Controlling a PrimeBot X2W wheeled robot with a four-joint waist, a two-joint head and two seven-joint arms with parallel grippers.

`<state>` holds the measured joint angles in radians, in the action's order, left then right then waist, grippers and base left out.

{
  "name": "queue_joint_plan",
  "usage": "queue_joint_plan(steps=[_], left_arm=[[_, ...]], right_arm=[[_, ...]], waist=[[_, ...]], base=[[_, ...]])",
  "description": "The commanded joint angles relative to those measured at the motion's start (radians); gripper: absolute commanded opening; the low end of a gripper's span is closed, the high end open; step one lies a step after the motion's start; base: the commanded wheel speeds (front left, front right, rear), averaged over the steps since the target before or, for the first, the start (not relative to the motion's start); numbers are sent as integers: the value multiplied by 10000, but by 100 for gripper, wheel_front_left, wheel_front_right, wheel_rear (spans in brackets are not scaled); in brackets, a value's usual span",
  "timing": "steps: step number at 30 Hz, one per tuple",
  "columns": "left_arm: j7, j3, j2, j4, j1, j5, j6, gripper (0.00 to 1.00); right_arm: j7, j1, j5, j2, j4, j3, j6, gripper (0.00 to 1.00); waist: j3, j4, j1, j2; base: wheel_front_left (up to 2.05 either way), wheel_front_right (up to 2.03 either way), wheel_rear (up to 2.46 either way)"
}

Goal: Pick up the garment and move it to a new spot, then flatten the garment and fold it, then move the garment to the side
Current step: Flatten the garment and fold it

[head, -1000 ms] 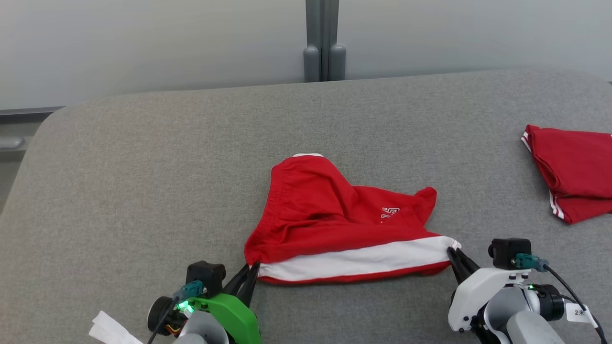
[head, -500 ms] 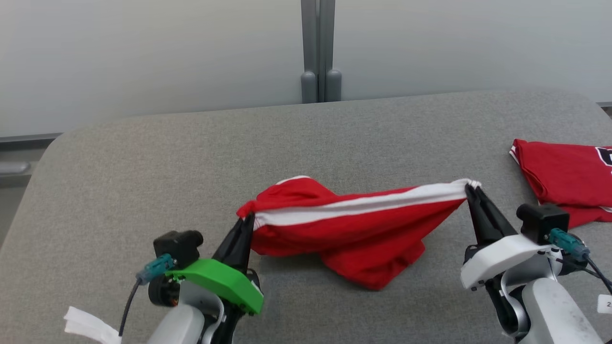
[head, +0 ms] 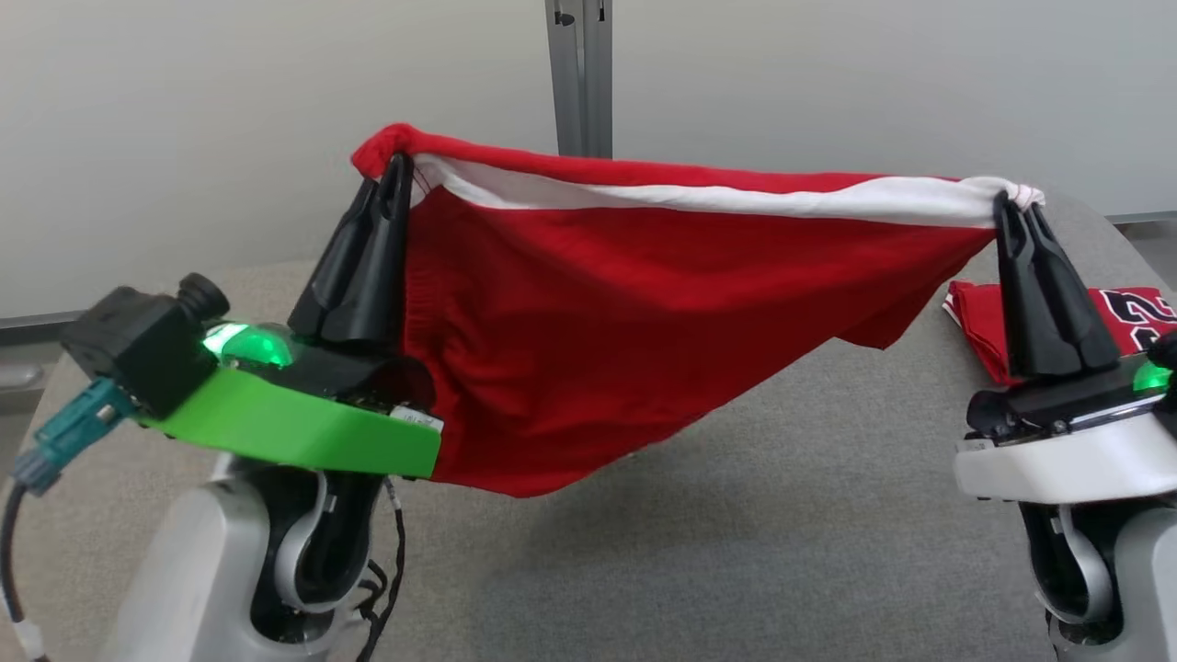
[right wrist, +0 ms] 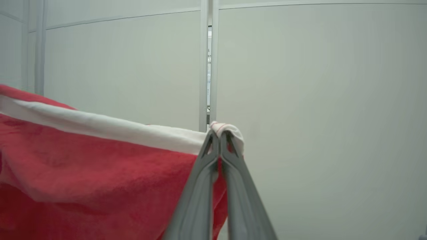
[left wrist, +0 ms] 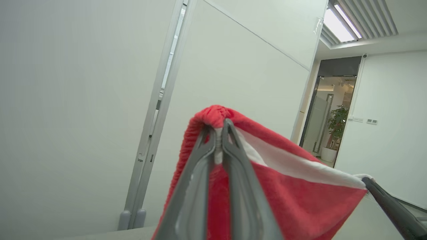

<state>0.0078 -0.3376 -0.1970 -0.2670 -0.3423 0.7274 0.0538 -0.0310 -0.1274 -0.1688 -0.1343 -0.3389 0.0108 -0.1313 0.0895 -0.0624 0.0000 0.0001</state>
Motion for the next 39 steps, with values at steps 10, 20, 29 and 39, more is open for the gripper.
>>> queue_joint_plan(steps=[10,20,29,39], left_arm=[[1491,-138,-608,-911,-964,-159,339,0],[1416,6,-724,2911,-4920,-752,-554,0],[-448,363,-42,5872,-7831,-953,-1187,0],[-1349,-99,229,7232,-4389,-578,-1396,0]], right_arm=[[740,-101,-90,129,-1323,181,11,0],[-336,-4443,-251,138,2176,557,11,0],[-2166,-7086,469,780,4165,419,13,0],[-2350,-4228,-416,827,5386,916,13,0]], waist=[[-777,-332,0,-1],[-3326,-906,0,-1],[-4568,-1210,0,-1],[-4893,-913,0,-1]], base=[[0,0,0],[0,0,0],[0,0,0],[0,0,0]])
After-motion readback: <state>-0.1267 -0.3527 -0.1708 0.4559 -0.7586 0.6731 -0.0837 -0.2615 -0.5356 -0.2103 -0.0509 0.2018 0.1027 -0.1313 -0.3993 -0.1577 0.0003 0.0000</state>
